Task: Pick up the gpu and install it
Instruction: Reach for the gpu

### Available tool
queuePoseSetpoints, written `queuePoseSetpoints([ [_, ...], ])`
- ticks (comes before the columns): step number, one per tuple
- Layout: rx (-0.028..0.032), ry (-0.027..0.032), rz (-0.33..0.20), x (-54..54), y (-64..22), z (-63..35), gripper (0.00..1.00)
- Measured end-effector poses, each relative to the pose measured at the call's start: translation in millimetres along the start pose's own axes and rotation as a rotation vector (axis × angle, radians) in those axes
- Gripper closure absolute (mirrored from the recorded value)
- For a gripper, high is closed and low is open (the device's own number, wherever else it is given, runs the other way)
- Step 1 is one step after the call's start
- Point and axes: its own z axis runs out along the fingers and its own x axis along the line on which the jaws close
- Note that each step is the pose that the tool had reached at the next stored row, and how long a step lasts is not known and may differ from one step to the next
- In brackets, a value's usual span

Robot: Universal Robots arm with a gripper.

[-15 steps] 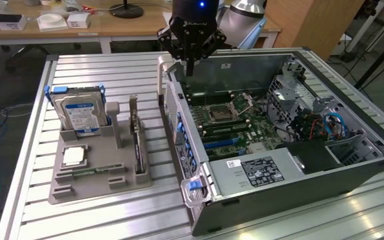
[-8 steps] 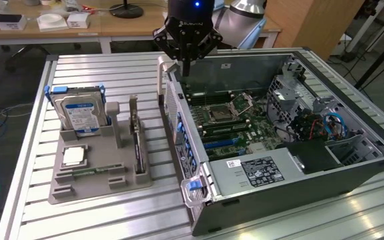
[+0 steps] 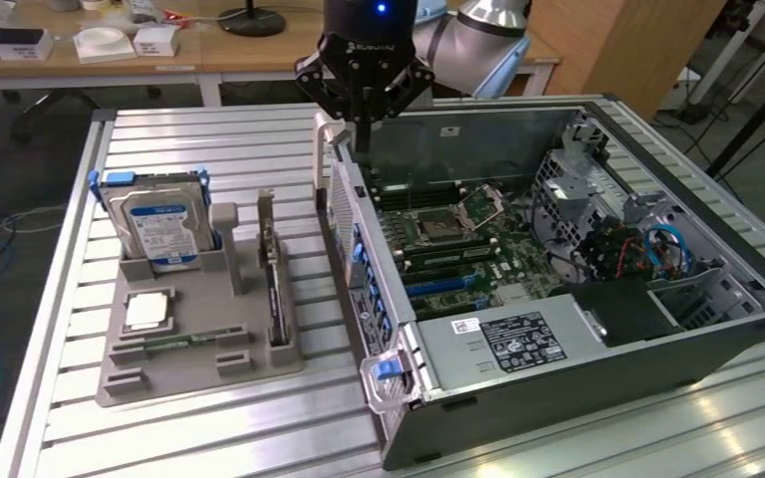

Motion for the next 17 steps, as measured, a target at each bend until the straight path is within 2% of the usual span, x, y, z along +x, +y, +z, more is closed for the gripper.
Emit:
queuePoseSetpoints([
  [17,0.0,0.0,0.0,19.6,-1.5,-0.3,0.89],
])
